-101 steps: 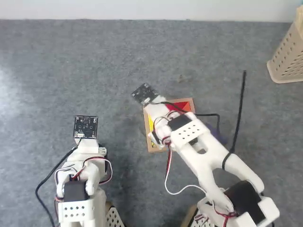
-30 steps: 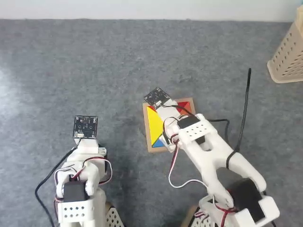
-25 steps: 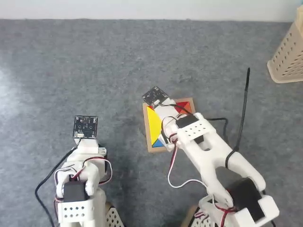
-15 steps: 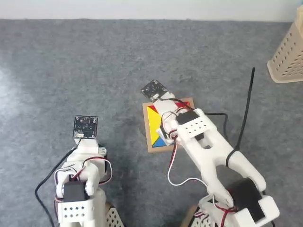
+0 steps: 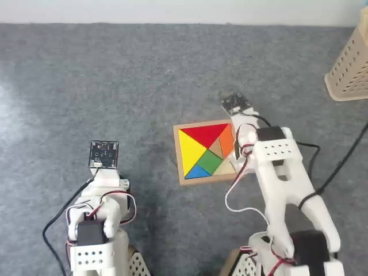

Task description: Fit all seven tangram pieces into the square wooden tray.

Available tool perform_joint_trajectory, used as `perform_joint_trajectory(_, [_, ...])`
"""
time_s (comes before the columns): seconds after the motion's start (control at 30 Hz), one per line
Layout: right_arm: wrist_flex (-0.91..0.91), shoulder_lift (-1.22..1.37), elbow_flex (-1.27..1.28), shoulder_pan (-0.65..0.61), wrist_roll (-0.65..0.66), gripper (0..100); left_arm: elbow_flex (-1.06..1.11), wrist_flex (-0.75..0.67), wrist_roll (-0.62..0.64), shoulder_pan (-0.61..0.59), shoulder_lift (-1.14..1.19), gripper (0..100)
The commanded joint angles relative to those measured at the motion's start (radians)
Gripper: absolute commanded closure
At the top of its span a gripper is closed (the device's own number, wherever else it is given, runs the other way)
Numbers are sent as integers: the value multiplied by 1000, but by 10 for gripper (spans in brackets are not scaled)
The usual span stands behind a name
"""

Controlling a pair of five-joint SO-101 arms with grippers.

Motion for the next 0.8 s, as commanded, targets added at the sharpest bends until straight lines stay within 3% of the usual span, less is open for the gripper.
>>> perform_joint_trajectory(0.0, [19, 5, -51, 18, -11, 846, -12, 3, 8, 6, -15, 988])
perform_joint_trajectory(0.17, [25, 18, -49, 24, -31, 850, -12, 3, 8, 6, -15, 988])
perform_joint_trajectory(0.3, [27, 18, -44, 77, 78, 850, -12, 3, 8, 6, -15, 988])
perform_joint_trajectory(0.5, [-16, 18, 6, 91, 115, 847, -12, 3, 8, 6, -15, 988])
perform_joint_trajectory(0.67, [-87, 18, 64, 97, 140, 752, -12, 3, 8, 6, -15, 988])
perform_joint_trajectory(0.77, [-97, 18, 72, 93, 141, 747, -12, 3, 8, 6, -15, 988])
